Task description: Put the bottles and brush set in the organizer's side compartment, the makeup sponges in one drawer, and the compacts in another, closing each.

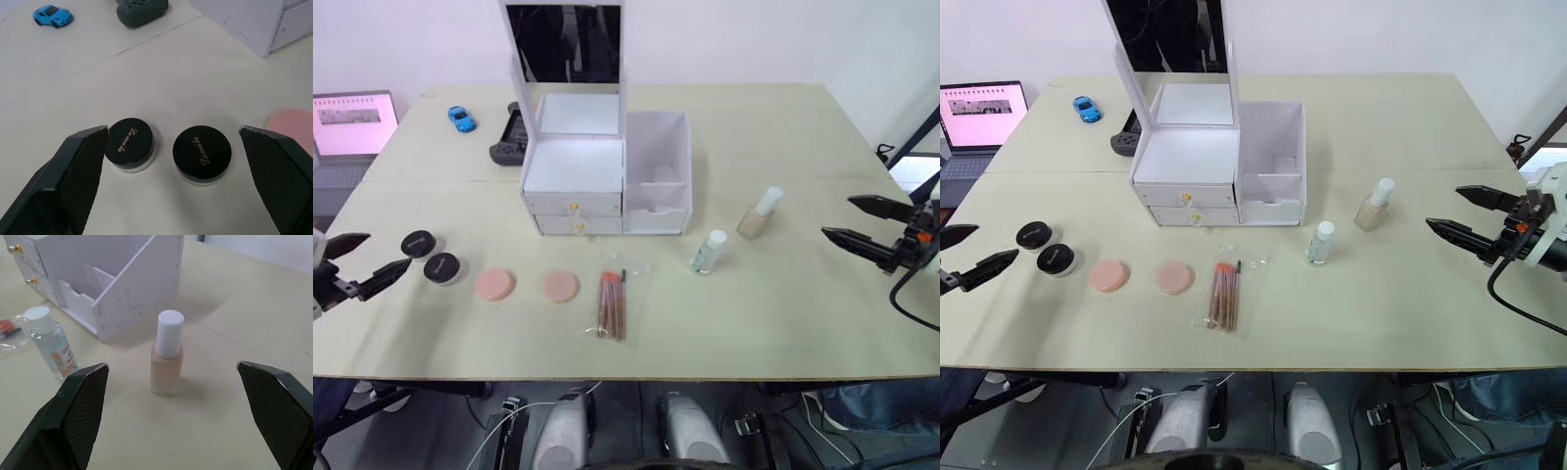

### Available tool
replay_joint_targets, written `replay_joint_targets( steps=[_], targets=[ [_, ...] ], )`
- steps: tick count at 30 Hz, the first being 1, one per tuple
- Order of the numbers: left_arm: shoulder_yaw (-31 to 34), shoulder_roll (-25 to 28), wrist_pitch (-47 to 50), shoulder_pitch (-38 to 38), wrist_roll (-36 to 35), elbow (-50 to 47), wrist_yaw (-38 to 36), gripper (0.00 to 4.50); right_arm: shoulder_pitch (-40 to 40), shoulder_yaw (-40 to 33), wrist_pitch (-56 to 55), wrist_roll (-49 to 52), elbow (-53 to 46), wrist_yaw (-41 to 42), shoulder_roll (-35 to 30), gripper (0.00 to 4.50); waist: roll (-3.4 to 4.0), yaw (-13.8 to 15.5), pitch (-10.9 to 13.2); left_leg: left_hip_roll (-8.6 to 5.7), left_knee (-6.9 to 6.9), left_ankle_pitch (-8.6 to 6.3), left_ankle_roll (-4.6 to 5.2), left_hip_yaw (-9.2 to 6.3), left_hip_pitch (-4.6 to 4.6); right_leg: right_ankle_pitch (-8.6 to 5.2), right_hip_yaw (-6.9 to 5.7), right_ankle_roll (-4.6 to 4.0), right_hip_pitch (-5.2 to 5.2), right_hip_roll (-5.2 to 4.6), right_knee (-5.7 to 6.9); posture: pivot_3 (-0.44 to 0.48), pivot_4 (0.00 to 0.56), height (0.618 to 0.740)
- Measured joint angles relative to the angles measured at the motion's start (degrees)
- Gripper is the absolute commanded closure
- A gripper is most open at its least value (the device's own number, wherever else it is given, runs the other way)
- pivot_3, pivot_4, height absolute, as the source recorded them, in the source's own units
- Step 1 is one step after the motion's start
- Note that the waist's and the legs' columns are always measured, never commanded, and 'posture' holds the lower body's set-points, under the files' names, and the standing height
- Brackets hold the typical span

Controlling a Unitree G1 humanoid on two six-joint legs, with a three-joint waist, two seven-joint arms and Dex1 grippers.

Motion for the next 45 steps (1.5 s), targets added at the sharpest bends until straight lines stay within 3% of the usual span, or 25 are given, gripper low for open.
replay_joint_targets(
  steps=[17,25,30,36,39,45],
  targets=[
    [0.0,0.4,-0.2,-1.1,0.0,3.3,-1.3,0.00,-0.5,0.0,0.7,0.0,0.0,0.2,0.0,0.04,0.00,0.0,0.0,0.00,0.00,0.00,0.00,0.01,0.02,0.07,0.00,0.14,0.01,0.04,0.03,0.000,0.150,0.737],
    [2.6,2.0,8.2,-0.5,-8.7,0.0,-8.5,0.00,-0.5,0.0,7.7,3.2,-4.8,0.4,-0.5,0.04,0.00,-0.1,0.0,0.03,0.00,0.00,0.00,0.01,0.04,0.07,0.00,0.13,0.00,0.05,0.08,0.000,0.150,0.737],
    [2.8,2.1,14.9,0.1,-14.1,-10.9,-9.3,0.00,-2.1,0.2,16.9,8.4,-11.9,0.4,-1.3,0.04,0.00,0.0,0.0,0.03,0.01,0.00,0.00,-0.02,0.04,0.07,0.00,0.14,0.01,0.03,0.09,0.000,0.150,0.737],
    [-0.6,0.2,23.2,-3.0,-22.7,-27.1,-3.6,0.00,-4.2,2.5,26.1,15.6,-27.2,-1.4,-2.9,0.04,0.00,0.1,0.0,0.04,0.01,0.00,0.00,-0.18,0.03,0.10,0.00,0.19,0.02,0.04,0.08,0.000,0.150,0.737],
    [-5.6,-2.3,26.1,-7.4,-26.4,-34.8,2.4,0.00,-5.5,4.9,29.0,17.8,-34.3,-4.6,-2.8,0.04,-0.03,0.2,0.0,0.02,0.08,0.00,0.00,-0.15,0.00,0.11,-0.02,0.21,0.04,0.15,0.07,0.000,0.150,0.737],
    [-14.4,-7.7,29.8,-19.8,-30.8,-39.0,14.8,0.00,-5.2,4.6,33.1,22.0,-42.8,-12.5,-1.8,0.04,-0.13,0.4,-0.1,0.00,0.23,0.00,0.01,-0.18,-0.12,0.21,-0.06,0.40,0.05,0.35,0.08,0.000,0.150,0.737]
  ],
)
